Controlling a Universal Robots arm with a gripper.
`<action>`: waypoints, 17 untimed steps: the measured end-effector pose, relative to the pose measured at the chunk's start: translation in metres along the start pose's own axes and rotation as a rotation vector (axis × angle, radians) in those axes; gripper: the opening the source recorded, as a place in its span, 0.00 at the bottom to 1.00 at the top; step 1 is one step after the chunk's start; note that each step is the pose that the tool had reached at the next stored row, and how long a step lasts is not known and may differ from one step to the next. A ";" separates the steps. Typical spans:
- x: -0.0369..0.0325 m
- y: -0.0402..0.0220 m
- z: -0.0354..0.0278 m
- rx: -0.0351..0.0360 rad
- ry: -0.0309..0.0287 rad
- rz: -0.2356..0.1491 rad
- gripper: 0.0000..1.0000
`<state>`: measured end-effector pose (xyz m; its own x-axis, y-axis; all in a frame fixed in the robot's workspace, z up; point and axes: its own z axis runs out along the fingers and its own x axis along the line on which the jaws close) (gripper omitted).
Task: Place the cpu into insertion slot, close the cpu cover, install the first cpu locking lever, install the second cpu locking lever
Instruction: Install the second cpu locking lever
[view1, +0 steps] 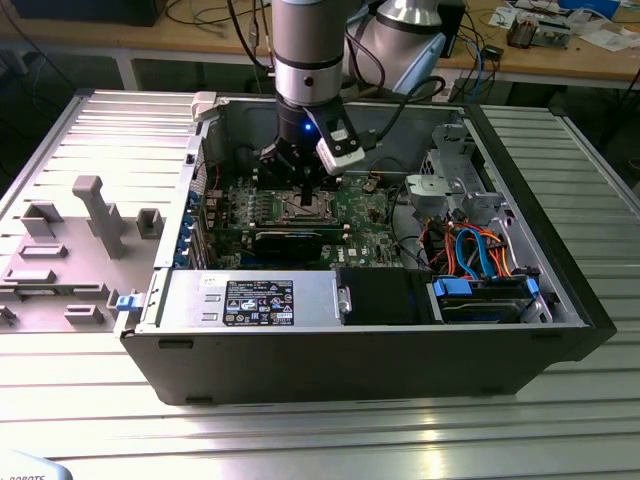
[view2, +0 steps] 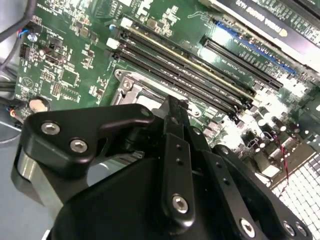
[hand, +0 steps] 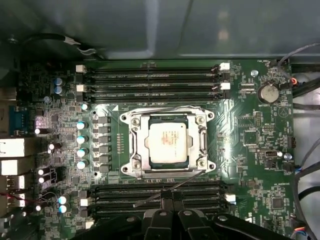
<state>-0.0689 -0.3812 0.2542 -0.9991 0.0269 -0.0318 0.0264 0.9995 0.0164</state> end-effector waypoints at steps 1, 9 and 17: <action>0.0002 -0.0004 0.0003 0.0003 0.0085 0.000 0.11; 0.0025 -0.0038 0.0089 0.0009 0.0499 -0.024 0.11; 0.0055 -0.0097 0.0148 -0.0163 0.0647 -0.055 0.11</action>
<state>-0.0742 -0.3905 0.2391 -0.9991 -0.0298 0.0315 -0.0288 0.9990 0.0328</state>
